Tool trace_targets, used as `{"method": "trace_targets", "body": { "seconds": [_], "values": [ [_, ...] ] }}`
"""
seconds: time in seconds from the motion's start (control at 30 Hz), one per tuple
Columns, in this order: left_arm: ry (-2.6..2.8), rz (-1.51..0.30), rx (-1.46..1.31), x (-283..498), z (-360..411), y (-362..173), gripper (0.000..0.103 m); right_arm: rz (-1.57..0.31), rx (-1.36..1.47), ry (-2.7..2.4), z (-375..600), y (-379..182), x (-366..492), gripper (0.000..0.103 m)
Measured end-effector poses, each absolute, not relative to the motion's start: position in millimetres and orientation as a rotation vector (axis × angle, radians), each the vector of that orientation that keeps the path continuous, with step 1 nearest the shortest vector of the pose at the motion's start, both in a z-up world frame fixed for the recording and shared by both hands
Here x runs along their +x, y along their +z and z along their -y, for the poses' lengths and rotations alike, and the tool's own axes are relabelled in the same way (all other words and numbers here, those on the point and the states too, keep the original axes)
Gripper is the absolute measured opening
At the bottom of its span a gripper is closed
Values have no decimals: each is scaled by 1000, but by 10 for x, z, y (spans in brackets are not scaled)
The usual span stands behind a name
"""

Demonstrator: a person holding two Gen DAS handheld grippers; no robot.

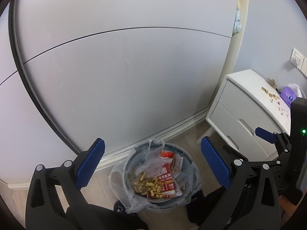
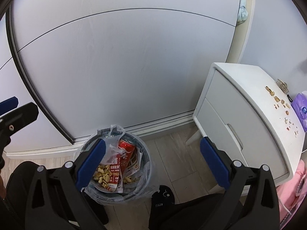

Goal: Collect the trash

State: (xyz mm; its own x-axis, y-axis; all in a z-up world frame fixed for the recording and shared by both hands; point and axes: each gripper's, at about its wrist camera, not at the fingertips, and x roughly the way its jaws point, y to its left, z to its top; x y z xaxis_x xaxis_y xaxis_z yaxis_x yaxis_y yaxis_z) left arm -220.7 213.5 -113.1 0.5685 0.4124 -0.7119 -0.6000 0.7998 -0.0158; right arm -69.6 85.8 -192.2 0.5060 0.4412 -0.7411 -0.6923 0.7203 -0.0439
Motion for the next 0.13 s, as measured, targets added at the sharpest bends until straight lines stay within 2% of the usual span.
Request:
{"method": "trace_targets", "body": {
  "seconds": [0.13],
  "values": [
    [633, -790, -230, -2204, -2124, -1196, 97, -787, -364, 707, -874, -1979, -725, 96]
  ]
}}
